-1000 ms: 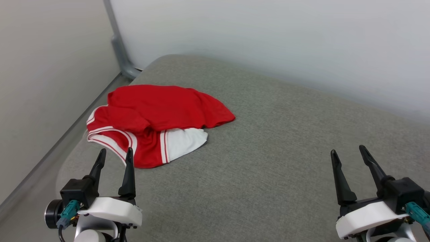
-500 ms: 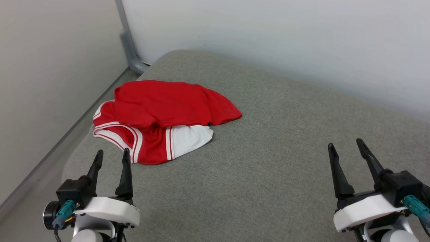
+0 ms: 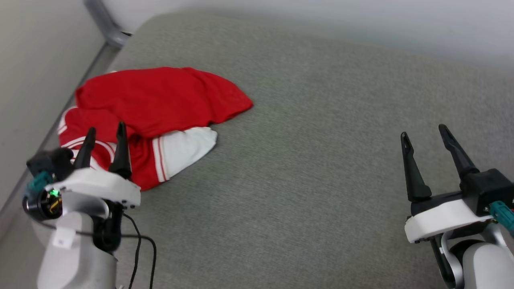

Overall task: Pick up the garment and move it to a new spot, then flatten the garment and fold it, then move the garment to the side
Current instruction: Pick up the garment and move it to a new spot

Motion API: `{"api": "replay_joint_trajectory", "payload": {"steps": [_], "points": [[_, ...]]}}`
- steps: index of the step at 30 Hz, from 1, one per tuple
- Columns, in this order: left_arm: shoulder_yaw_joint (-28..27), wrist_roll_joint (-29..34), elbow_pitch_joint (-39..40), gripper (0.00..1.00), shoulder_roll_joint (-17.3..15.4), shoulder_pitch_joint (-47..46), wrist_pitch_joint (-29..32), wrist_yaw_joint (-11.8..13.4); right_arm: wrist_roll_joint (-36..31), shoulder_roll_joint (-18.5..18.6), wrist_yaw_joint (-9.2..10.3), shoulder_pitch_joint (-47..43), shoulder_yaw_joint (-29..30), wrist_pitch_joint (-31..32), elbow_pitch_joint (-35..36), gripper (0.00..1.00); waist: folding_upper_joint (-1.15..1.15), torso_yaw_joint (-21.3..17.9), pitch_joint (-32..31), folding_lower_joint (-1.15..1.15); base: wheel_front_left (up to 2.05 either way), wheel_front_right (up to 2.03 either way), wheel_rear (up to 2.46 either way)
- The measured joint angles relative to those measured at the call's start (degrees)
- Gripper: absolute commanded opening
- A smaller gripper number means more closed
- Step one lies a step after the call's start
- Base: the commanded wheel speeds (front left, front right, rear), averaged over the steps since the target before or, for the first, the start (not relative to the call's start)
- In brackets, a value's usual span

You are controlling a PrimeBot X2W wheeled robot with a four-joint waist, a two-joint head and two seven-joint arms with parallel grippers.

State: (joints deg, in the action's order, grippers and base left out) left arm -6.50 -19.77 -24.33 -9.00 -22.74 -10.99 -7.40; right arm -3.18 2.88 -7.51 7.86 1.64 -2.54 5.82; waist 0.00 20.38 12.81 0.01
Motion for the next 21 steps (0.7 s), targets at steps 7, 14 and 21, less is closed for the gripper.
{"api": "replay_joint_trajectory", "payload": {"steps": [7,14,21], "points": [[6.22,-9.84,-8.84,1.0,-10.58,-11.46,18.48,-0.01,0.62,0.0,0.0,2.51,0.3,-0.48,-0.67,1.0,0.0,-6.08,6.5,0.0,0.0,0.0,0.0],[8.48,-15.6,-17.22,1.0,-18.27,-16.76,33.5,-0.1,0.8,0.0,0.0,4.2,-0.11,-1.6,-1.16,1.0,0.0,-9.66,10.85,0.0,0.0,0.0,0.0],[10.31,-17.38,-26.24,1.0,-22.36,-22.6,47.09,-0.01,1.8,0.0,0.0,6.25,-0.66,-2.49,-2.63,1.0,0.0,-12.76,14.64,-0.01,0.0,0.0,0.0]]}}
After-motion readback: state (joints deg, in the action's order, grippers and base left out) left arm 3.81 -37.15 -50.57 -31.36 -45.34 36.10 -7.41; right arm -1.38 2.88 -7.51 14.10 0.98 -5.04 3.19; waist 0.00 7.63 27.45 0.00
